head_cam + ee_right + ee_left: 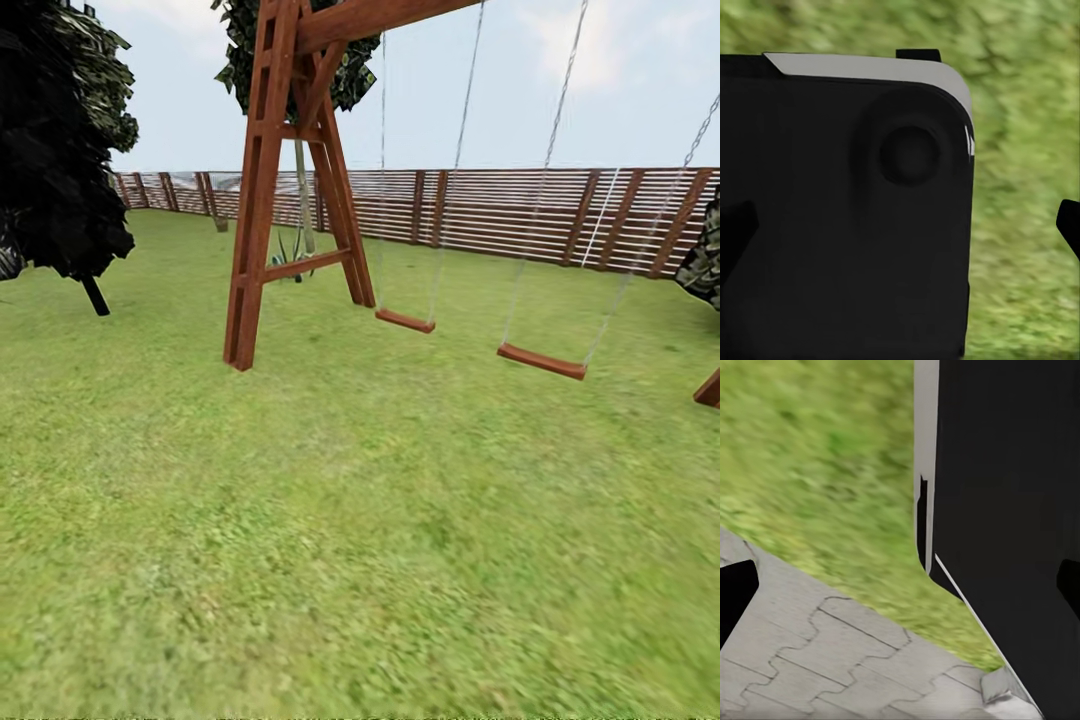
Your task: Take the three Easter eggs out of the wicker basket on the lawn in the garden, then place them on the lawn next to a single tree (choose any tree) so that all three eggs are next to the same tree and none are left in the basket.
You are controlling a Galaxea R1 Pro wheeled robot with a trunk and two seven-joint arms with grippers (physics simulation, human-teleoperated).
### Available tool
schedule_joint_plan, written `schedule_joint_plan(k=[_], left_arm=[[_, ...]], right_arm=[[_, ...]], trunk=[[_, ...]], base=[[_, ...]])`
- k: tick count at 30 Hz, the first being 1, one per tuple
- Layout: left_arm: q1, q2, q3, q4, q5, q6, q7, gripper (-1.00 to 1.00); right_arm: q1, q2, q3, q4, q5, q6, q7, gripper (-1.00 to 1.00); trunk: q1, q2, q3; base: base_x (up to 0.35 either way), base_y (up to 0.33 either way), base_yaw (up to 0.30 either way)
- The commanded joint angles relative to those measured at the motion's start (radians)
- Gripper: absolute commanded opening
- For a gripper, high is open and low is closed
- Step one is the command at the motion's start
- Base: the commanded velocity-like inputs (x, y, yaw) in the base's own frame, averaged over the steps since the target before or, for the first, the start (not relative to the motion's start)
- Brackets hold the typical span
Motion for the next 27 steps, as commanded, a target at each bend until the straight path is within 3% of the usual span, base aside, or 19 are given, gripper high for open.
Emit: schedule_joint_plan(k=[1,14,21,27], left_arm=[[0.0,0.0,-0.001,-0.001,0.0,0.0,0.001,1.0],[0.0,-0.009,-0.001,-0.022,0.0,0.0,0.0,1.0],[0.0,-0.047,-0.001,-0.025,0.001,0.0,-0.001,1.0],[0.0,-0.061,0.003,-0.037,0.004,-0.001,0.0,1.0]], right_arm=[[0.0,0.0,0.0,0.002,-0.001,-0.005,-0.001,1.0],[0.0,-0.001,0.0,0.003,0.003,-0.008,-0.001,1.0],[0.0,0.001,0.0,0.003,0.005,-0.008,0.002,1.0],[0.0,-0.001,0.002,0.002,0.006,-0.007,0.005,1.0]], trunk=[[0.0,0.0,-0.002],[0.0,0.0,-0.023],[0.0,0.0,-0.034],[0.0,0.0,-0.042]], base=[[0.0,0.0,0.0],[0.0,0.0,0.0],[0.0,0.0,0.0],[0.0,0.0,0.0]])
